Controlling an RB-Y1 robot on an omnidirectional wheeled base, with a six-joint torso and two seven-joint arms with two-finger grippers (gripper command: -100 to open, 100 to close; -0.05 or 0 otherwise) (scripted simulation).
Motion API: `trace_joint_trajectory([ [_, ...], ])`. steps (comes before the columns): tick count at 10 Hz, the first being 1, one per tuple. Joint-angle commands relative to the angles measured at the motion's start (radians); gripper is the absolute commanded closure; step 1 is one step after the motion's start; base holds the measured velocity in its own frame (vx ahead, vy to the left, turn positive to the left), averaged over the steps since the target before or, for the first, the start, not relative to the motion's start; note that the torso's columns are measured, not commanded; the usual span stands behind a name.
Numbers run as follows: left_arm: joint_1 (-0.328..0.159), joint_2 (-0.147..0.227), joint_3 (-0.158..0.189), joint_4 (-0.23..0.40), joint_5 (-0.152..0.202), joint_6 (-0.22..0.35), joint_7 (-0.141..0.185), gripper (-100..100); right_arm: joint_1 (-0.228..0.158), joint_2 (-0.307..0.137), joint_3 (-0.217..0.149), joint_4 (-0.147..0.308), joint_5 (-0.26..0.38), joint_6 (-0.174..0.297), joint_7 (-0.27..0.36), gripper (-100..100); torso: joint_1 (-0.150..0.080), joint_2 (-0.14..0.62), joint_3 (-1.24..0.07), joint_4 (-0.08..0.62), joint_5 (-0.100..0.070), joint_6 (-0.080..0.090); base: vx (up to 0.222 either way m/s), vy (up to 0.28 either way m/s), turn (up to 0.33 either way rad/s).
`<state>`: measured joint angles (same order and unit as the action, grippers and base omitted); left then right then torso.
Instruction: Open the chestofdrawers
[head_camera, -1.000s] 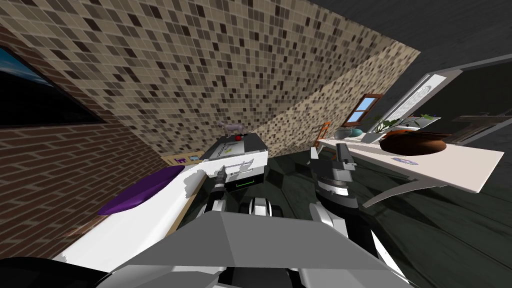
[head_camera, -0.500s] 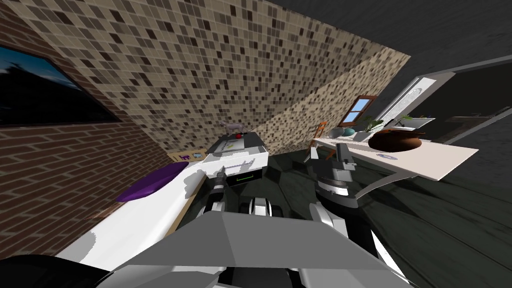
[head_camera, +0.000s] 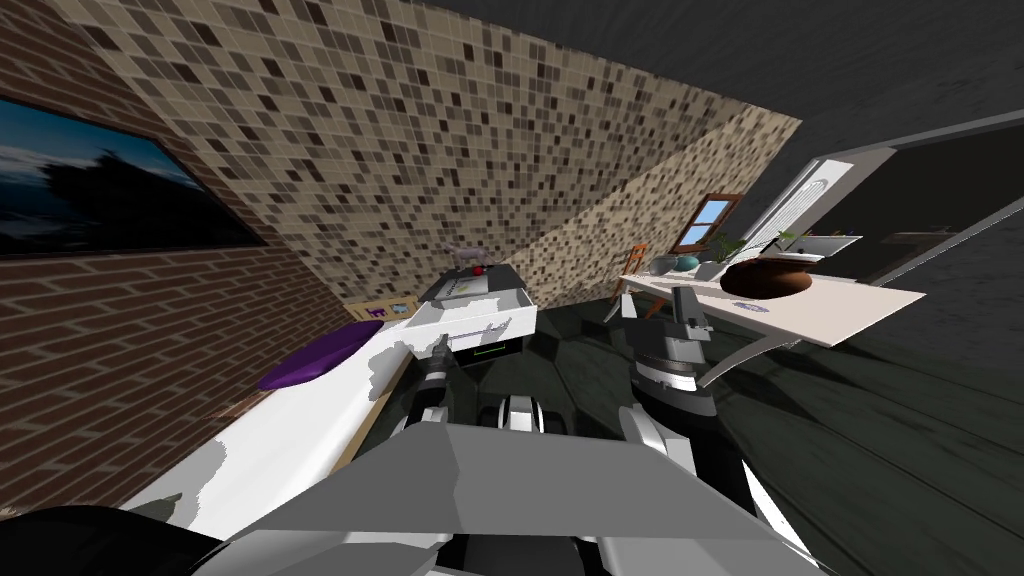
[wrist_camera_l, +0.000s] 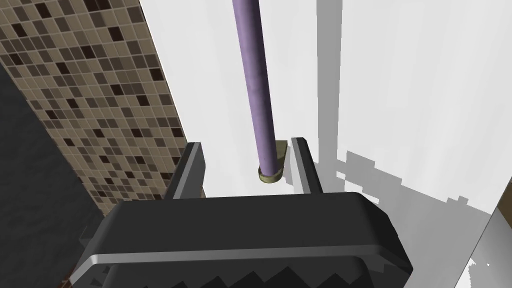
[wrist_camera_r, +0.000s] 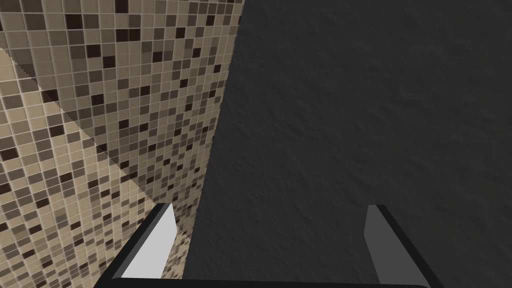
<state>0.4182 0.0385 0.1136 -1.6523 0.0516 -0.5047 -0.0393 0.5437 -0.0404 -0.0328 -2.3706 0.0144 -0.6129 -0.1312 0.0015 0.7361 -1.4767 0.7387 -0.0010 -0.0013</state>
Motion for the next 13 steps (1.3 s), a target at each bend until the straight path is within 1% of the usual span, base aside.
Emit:
trace_joint_trajectory([
  [1, 0.023, 0.009, 0.006, -0.075, 0.008, 0.059, 0.008, -100, 0.0, 0.0, 0.0, 0.0, 0.0, 0.0, 0.0, 0, 0.002, -0.005, -0.004, -0.002, 0.002, 0.001, 0.033, -0.006, -0.007],
  [5, 0.055, 0.019, 0.012, -0.18, 0.018, 0.136, 0.017, -100, 0.0, 0.0, 0.0, 0.0, 0.0, 0.0, 0.0, 0, -0.002, 0.004, 0.002, 0.0, 0.0, 0.001, 0.014, -0.004, -0.012],
  [7, 0.071, 0.023, 0.014, -0.232, 0.023, 0.174, 0.022, -100, 0.0, 0.0, 0.0, 0.0, 0.0, 0.0, 0.0, 0, -0.005, 0.007, 0.003, 0.004, -0.003, 0.001, 0.0, -0.011, -0.013],
  [8, 0.074, 0.018, 0.009, -0.208, 0.02, 0.167, 0.019, -100, 0.0, 0.0, 0.0, 0.0, 0.0, 0.0, 0.0, 0, -0.007, 0.009, 0.004, 0.005, -0.005, 0.0, 0.0, 0.0, 0.0],
  [9, 0.076, 0.018, 0.009, -0.209, 0.02, 0.173, 0.019, 0, 0.0, 0.0, 0.0, 0.0, 0.0, 0.0, 0.0, 0, -0.006, 0.008, 0.004, 0.004, -0.003, 0.001, 0.0, 0.0, 0.0],
  [13, 0.08, 0.017, 0.008, -0.203, 0.02, 0.178, 0.02, 0, 0.0, 0.0, 0.0, 0.0, 0.0, 0.0, 0.0, 0, -0.003, 0.003, 0.001, 0.0, 0.0, 0.001, 0.0, 0.0, 0.0],
])
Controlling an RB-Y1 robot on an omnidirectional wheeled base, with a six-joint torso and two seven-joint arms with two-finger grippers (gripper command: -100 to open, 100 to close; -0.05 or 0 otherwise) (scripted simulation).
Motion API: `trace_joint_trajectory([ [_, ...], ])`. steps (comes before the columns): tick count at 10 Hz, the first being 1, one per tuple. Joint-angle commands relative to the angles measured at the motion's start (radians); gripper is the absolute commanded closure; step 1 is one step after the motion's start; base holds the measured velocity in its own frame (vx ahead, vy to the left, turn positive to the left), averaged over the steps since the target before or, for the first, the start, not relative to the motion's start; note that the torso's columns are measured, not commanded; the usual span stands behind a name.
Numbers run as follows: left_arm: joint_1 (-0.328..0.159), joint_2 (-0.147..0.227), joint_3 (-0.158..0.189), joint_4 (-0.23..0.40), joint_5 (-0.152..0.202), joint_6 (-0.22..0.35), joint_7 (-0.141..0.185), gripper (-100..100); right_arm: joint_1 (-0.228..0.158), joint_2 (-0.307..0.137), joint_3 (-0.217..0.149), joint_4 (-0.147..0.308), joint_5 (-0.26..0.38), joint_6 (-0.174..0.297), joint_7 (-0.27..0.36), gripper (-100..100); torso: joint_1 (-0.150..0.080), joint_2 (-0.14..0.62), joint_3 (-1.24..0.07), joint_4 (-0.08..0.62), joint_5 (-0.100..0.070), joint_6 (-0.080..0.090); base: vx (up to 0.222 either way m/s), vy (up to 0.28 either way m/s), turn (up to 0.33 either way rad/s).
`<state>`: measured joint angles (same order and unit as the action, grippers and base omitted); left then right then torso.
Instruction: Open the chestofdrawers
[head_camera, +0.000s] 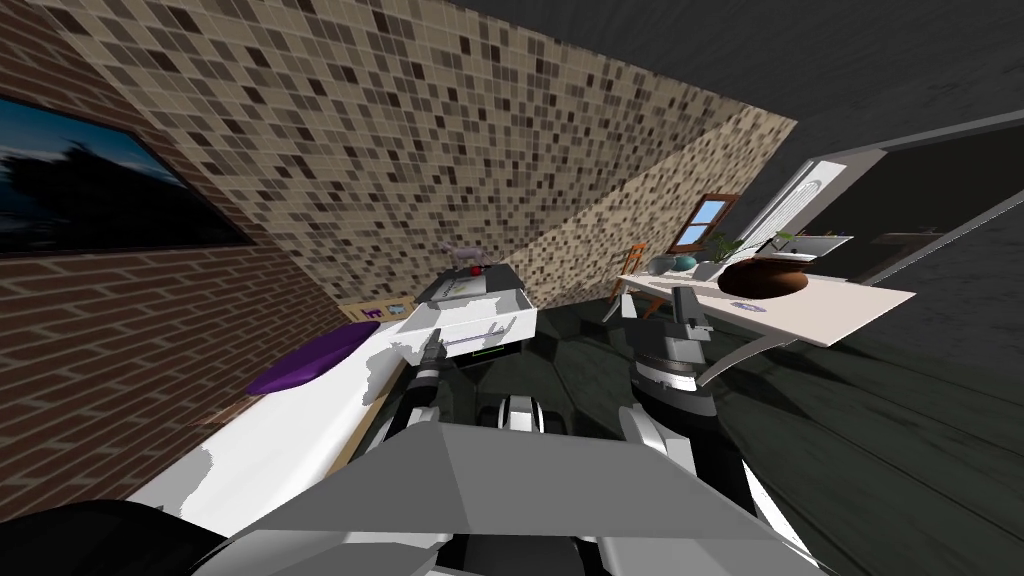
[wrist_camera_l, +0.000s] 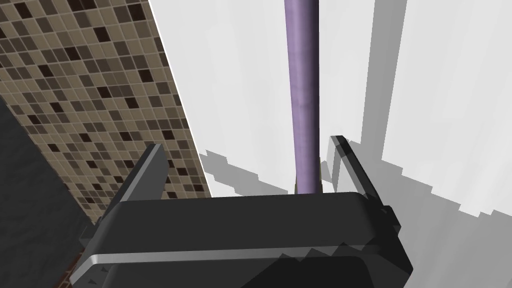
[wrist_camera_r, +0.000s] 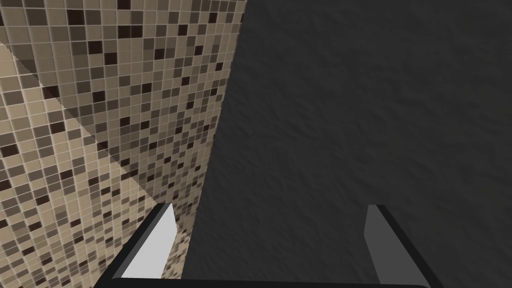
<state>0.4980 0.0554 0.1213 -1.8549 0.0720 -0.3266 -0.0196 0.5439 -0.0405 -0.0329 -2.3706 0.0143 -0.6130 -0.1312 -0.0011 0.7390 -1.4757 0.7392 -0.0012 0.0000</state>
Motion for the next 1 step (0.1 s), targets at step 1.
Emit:
trace_joint_trajectory([
  [1, 0.0, 0.0, 0.0, 0.001, 0.0, 0.001, 0.0, 0, 0.0, 0.0, 0.0, 0.0, 0.0, 0.0, 0.0, 0, 0.0, 0.0, 0.0, 0.0, 0.0, 0.0, 0.0, 0.0, 0.0],
])
